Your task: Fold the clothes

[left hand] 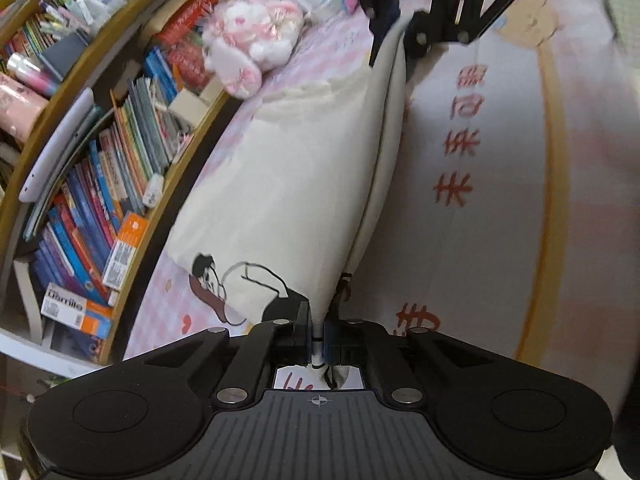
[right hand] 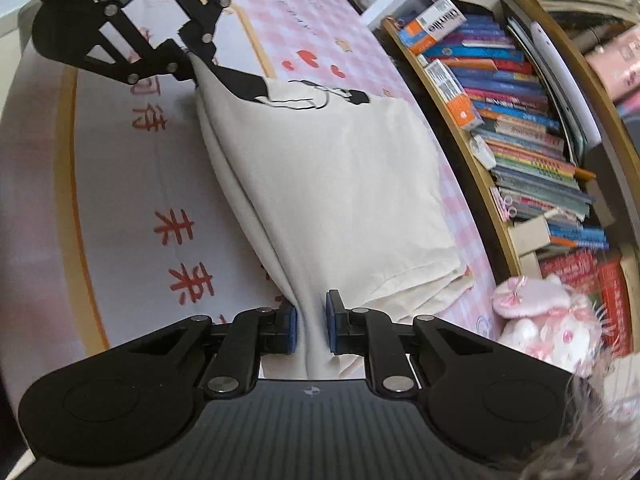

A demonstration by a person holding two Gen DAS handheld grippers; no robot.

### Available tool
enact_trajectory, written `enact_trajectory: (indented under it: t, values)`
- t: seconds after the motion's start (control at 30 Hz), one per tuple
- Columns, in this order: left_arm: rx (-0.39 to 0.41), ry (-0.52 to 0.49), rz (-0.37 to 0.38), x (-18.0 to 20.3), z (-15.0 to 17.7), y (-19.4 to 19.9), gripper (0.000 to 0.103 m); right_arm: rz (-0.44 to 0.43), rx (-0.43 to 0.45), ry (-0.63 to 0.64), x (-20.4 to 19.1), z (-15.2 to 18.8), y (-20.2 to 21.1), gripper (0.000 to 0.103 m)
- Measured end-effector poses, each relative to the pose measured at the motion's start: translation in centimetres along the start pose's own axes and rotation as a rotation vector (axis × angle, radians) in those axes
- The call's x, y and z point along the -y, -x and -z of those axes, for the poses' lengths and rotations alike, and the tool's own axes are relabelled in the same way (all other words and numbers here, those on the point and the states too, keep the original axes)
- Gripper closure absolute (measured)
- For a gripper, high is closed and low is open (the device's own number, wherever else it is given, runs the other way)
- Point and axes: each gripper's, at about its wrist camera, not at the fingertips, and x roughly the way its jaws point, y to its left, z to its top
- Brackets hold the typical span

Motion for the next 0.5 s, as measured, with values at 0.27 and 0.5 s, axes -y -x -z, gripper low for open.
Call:
enact_trajectory:
  t: [0.27, 0.5]
  values:
    - [0.084, -0.035, 0.074, -1.4, 0.3, 4.9, 0.099, -0.036, -0.014, -0.058, -0.6, -0.5, 4.8, 0.09]
    - [0.152, -0.032, 0.14, -1.4, 1.1, 7.7, 0.099, -0.002, -0.052, -0.087, -2.9, -1.4, 8.7, 0.09]
